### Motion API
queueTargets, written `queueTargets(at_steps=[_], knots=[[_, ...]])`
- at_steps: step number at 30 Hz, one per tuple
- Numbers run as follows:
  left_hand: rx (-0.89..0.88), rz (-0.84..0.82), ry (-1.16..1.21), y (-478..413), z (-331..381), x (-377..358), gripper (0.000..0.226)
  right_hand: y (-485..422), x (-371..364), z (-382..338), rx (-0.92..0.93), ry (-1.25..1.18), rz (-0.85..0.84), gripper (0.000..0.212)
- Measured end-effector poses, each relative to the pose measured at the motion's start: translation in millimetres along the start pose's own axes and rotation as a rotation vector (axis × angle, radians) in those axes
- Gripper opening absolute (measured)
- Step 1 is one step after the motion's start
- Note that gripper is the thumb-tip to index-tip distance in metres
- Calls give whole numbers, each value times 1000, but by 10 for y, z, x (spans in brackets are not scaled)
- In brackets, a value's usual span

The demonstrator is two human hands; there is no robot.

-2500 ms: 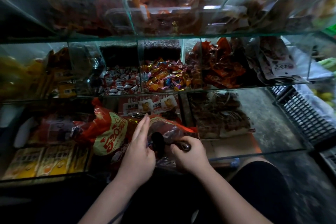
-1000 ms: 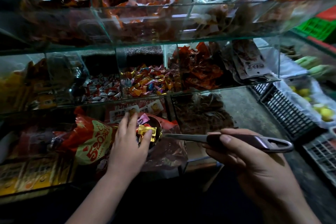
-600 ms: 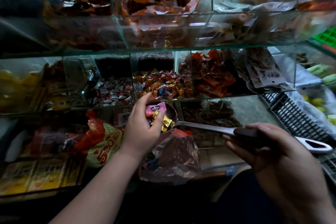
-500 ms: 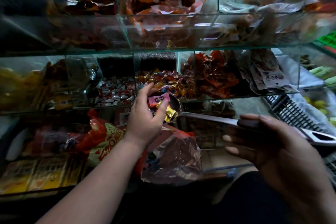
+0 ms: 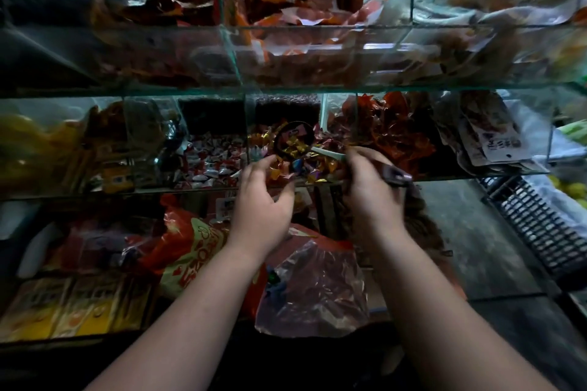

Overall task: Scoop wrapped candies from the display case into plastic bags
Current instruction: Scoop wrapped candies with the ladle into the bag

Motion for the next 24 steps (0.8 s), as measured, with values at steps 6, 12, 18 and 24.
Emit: queueTargets(at_steps=[6, 12, 18, 24], knots=[[58, -25, -21, 92, -126, 17, 50, -83, -636, -134, 451, 918, -402, 30], [8, -53, -101, 239, 5, 112, 39, 465, -342, -506, 538, 703, -285, 18], [41, -239, -273, 686, -234, -28, 23, 1213, 380, -666, 386, 200, -189, 21], [179, -321, -321, 792, -364, -222, 47, 1638, 562, -768, 311, 124, -242, 25]])
Point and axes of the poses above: each hand's wrist, its own y-axis away from the middle knuckle, its own x-axis out of the back of the hand, z = x × y, the point moved 9 cm from there along -y, towards the middle knuckle, and after that the axes turned 13 degrees about -z, right-handed, at the moved point
